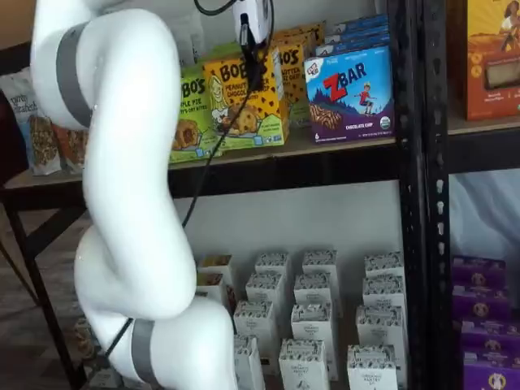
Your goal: Pick up the orange box on the top shelf, the fifth box from the left
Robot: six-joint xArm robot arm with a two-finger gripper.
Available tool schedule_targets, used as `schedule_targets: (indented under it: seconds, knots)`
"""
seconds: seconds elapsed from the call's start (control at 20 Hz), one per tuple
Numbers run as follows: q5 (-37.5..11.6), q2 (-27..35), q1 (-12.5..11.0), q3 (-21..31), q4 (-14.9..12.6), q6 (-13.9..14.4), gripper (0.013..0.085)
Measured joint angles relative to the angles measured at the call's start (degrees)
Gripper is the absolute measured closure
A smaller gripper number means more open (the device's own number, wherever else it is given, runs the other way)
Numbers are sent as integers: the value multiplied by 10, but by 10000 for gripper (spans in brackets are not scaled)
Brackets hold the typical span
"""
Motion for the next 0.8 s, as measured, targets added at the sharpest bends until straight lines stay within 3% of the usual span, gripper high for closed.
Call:
schedule_targets:
  seconds: [0.2, 0.8]
  knots:
    - [13, -35, 4, 20, 5, 7, 770]
    - [0, -208, 19, 166, 14, 26, 770]
